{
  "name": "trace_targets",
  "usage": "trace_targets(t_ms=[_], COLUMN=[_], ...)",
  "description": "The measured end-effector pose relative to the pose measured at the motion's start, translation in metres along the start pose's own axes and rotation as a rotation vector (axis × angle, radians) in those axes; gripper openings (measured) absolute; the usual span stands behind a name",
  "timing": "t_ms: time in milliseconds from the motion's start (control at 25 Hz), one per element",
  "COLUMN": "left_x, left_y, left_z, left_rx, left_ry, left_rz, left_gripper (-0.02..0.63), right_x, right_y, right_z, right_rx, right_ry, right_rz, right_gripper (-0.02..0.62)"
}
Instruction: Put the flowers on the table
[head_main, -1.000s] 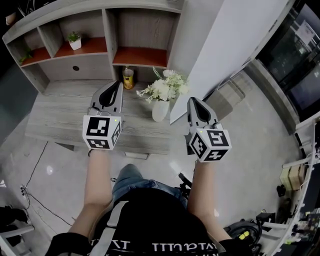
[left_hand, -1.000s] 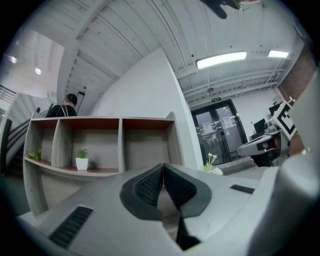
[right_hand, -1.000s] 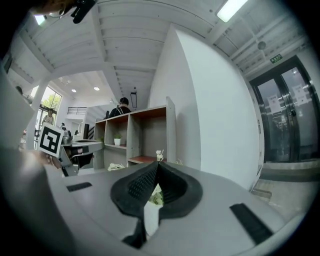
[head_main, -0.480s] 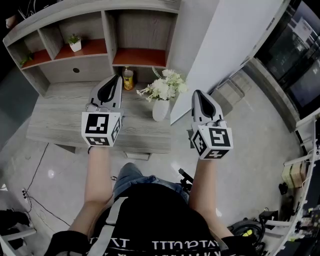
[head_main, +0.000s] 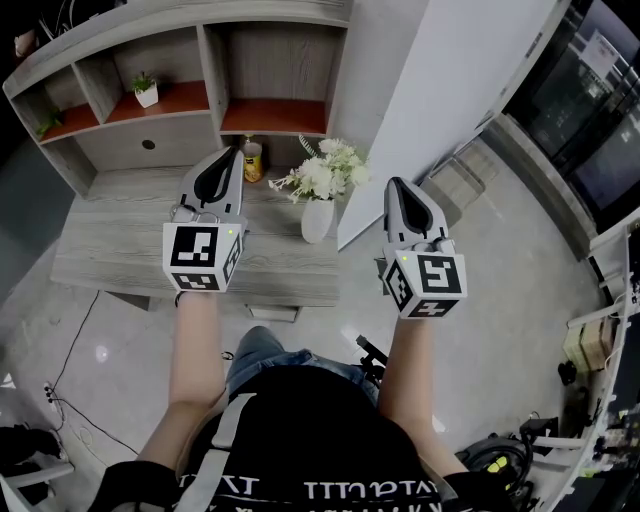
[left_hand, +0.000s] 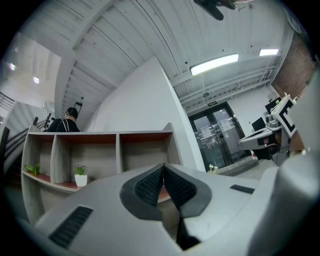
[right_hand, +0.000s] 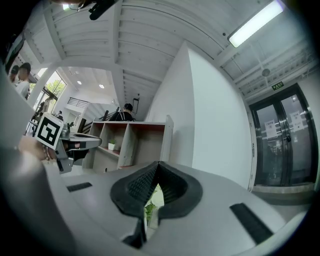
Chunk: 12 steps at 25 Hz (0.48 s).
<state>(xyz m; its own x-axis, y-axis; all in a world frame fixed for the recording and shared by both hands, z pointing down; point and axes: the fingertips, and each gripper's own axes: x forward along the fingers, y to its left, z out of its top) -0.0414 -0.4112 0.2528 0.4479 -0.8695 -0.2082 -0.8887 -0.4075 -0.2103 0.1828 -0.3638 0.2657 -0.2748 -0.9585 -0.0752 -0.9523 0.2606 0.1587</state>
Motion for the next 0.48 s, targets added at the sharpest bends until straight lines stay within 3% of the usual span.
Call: trace_targets(t_ms=[480], left_x=[-0.0034], left_y=[-0.0013], left_z=[0.0026], left_rx=[0.014], left_ry=[0.0], left_rz=[0.005], left_gripper=[0.011], right_x=[-0.0041], right_y=[-0.0023], right_z=[0.001], right_rx=[-0.011], right_ry=[-0.002], right_rz=[0.0], right_gripper=[0.014])
